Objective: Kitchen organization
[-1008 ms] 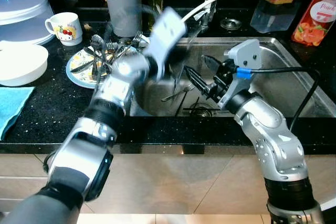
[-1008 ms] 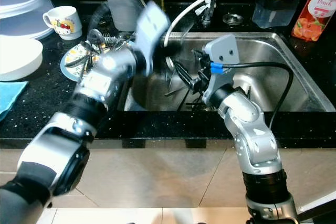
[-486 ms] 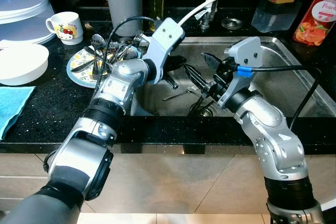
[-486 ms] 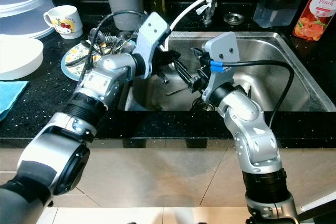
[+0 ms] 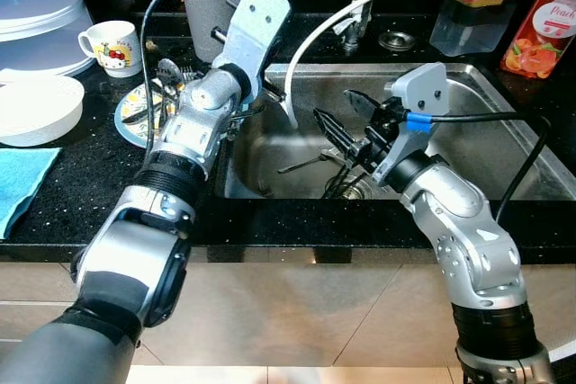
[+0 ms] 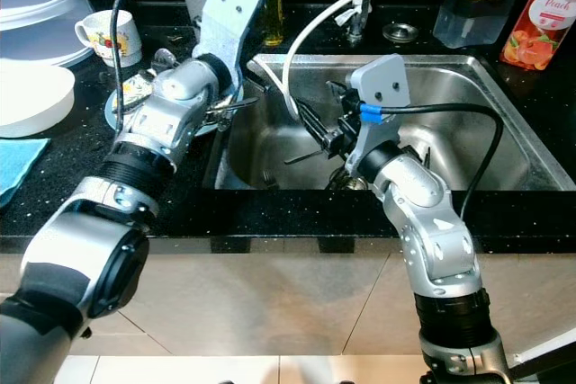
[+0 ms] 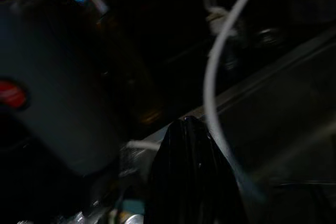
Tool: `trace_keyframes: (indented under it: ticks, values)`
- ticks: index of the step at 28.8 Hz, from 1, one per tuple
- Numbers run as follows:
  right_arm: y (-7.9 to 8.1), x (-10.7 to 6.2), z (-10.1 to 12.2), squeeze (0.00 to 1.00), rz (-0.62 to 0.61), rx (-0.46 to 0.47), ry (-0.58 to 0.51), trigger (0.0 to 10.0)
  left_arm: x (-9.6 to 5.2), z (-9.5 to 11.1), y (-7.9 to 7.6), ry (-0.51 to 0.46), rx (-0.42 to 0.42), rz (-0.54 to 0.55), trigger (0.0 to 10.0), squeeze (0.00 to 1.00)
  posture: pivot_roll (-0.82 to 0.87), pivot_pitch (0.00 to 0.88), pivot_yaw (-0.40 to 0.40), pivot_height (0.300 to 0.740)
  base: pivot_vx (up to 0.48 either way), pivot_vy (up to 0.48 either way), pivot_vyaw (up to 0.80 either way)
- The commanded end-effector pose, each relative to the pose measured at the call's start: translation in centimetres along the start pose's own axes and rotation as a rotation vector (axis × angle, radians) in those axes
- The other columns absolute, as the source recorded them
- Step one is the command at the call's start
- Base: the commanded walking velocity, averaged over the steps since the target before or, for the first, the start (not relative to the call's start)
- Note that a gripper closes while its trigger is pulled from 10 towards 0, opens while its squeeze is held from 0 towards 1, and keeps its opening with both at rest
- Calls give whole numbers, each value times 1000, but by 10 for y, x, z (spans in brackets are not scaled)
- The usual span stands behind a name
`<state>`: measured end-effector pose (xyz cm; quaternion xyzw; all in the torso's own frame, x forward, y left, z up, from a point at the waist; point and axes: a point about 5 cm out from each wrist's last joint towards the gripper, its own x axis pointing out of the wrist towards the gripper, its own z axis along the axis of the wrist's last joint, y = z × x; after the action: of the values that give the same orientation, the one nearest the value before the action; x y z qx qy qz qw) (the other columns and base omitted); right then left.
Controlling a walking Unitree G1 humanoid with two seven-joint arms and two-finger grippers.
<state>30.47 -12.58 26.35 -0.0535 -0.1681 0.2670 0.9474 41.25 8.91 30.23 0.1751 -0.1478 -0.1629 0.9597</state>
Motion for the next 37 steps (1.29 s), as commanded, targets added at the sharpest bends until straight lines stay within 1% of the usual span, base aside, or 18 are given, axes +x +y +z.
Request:
trace_keyframes:
  ticks: [1,4,5,6,7,8,12,13,15,16,18,20,25,27,28,31,34,37]
  values:
    - [2,0,5,0,5,-3,-27,10000,1,4,9,9,11,40,10000,0,13,43,12,740,0,0,0]
    - [2,1,5,0,3,-1,-27,10000,1,-9,22,114,28,148,10000,0,12,53,16,740,0,0,0]
    - [2,0,5,0,3,0,-27,10000,0,-14,24,149,19,162,10000,737,12,53,16,740,0,0,0]
    - [2,0,5,0,2,0,-27,10000,-1,-20,25,182,-6,175,10000,741,13,56,16,740,0,0,0]
    - [2,0,5,0,2,0,-27,10000,-1,-20,25,182,-6,175,10000,741,13,56,16,740,0,0,0]
    - [2,0,5,0,1,0,-27,10000,-1,-23,26,202,-36,179,10000,1000,13,56,16,740,0,0,0]
    - [2,0,5,0,0,1,-27,10000,-3,-30,29,266,-135,200,10000,1000,13,60,16,740,0,0,0]
    - [2,0,5,0,0,1,-27,10000,-3,-30,29,266,-135,200,10000,1000,13,60,16,740,0,0,0]
    - [2,0,5,0,0,2,-27,10000,-5,-38,31,326,-195,223,10000,980,13,61,16,740,0,0,0]
    - [2,0,5,0,0,3,-27,10000,-7,-42,32,359,-229,241,10000,0,13,61,16,740,0,0,0]
    - [2,0,5,0,0,3,-27,10000,-10,-47,37,402,-280,279,10000,0,13,61,16,740,0,0,0]
    - [2,0,5,0,-1,3,-28,10000,-12,-49,44,414,-293,333,10000,0,13,61,16,740,0,0,0]
    - [3,0,5,0,0,4,-28,10000,-16,-50,55,420,-272,422,10000,0,14,63,16,740,0,0,0]
    - [3,1,5,0,0,4,-28,10000,-20,-52,64,433,-259,496,10000,0,14,63,16,740,0,0,0]
    - [3,1,5,0,0,4,-28,10000,-20,-52,64,433,-259,496,10000,0,14,63,16,740,0,0,0]
    - [3,1,5,0,0,5,-29,10000,-26,-56,73,464,-255,577,10000,0,15,63,16,740,0,0,0]
    - [3,1,5,0,0,5,-29,10000,-28,-57,76,472,-251,605,10000,0,15,63,16,740,0,0,0]
    - [3,1,5,0,0,6,-29,10000,-32,-59,81,495,-233,669,10000,0,17,64,15,740,0,0,0]
